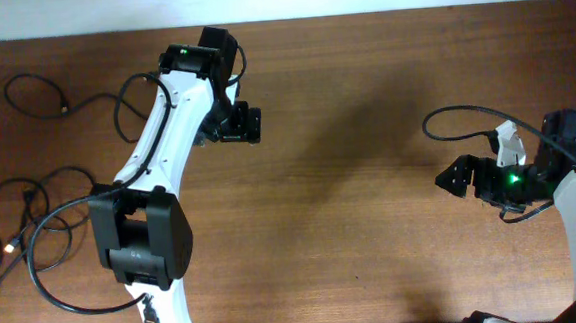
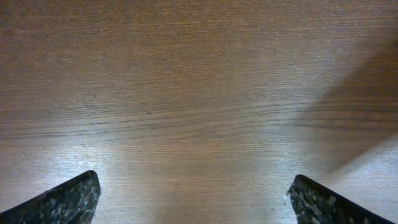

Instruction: Untangle cables

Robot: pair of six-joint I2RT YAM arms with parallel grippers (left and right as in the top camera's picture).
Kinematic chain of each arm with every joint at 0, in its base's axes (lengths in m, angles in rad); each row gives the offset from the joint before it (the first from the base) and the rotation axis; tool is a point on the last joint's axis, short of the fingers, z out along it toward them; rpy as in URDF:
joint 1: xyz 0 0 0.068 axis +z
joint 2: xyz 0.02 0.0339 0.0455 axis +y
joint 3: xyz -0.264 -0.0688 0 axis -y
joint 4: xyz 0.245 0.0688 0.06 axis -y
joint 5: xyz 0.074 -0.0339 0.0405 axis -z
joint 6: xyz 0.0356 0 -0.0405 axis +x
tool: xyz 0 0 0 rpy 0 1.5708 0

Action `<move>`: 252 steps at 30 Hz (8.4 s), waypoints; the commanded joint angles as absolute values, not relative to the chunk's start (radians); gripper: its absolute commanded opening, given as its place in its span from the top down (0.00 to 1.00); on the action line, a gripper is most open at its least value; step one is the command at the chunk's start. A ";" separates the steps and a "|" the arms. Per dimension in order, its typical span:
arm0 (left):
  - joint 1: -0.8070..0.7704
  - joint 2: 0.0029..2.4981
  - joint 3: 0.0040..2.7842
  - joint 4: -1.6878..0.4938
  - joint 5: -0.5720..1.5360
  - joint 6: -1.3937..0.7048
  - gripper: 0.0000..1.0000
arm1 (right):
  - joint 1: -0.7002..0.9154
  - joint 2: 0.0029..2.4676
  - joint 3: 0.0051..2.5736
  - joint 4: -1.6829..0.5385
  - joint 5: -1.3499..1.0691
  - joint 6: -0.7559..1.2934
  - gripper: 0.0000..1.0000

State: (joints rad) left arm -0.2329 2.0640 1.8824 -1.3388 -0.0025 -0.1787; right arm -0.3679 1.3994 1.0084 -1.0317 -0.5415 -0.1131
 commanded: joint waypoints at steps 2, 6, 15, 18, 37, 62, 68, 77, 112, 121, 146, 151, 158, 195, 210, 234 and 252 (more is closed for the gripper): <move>-0.236 2.028 1.900 -1.337 0.001 -0.166 0.01 | -0.374 1.385 1.029 -1.028 -0.537 -0.123 0.01; -0.235 2.031 1.900 -1.337 0.001 -0.166 0.02 | -0.374 1.385 1.029 -1.028 -0.537 -0.123 0.01; -0.235 2.030 1.900 -1.340 0.001 -0.166 0.01 | -0.374 1.385 1.029 -1.028 -0.537 -0.123 0.01; -0.236 2.023 1.900 -1.337 0.002 -0.167 0.01 | -0.374 1.385 1.029 -1.028 -0.537 -0.123 0.01; -0.278 1.309 1.304 -0.749 0.027 -0.231 0.02 | -0.374 1.385 1.029 -1.028 -0.537 -0.123 0.01; -0.213 0.252 0.010 0.346 -0.140 -0.397 0.01 | -0.374 1.385 1.029 -1.028 -0.537 -0.123 0.01; -0.185 0.165 0.010 0.149 -0.192 -0.397 0.02 | -0.374 1.385 1.029 -1.028 -0.537 -0.123 0.01; -0.142 0.059 0.009 -0.066 -0.229 -0.247 0.01 | -0.374 1.385 1.029 -1.029 -0.537 -0.123 0.01; -0.023 0.004 0.010 -0.085 -0.014 0.054 0.01 | -0.374 1.385 1.029 -1.028 -0.537 -0.123 0.01; -0.023 0.004 0.010 -0.085 -0.014 0.054 0.02 | -0.374 1.385 1.029 -1.029 -0.537 -0.123 0.01; -0.023 0.005 0.010 -0.085 -0.014 0.054 0.01 | -0.374 1.385 1.029 -1.028 -0.537 -0.123 0.01; -0.023 0.005 0.010 -0.085 -0.014 0.054 0.02 | -0.374 1.387 1.029 -1.028 -0.537 -0.123 0.01; -0.023 0.005 0.010 -0.085 -0.014 0.054 0.02 | -0.374 1.390 1.029 -1.028 -0.537 -0.123 0.01; -0.023 0.005 0.010 -0.085 -0.014 0.054 0.02 | -0.176 0.544 0.291 -0.026 -0.471 -0.081 0.01; -0.023 0.005 0.010 -0.085 -0.014 0.054 0.02 | -0.167 0.183 0.006 0.244 -0.433 -0.044 0.01; -0.023 0.005 0.010 -0.085 -0.014 0.054 0.02 | -0.117 0.003 0.006 -0.054 -0.328 -0.044 0.01; -0.023 0.005 0.010 -0.085 -0.014 0.054 0.01 | -0.118 0.003 0.006 -0.053 -0.328 -0.044 0.01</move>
State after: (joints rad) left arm -0.0292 0.0139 0.0105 -0.0780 -0.0284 0.0391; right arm -0.1272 0.0154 0.0109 -0.0467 -0.3298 -0.0517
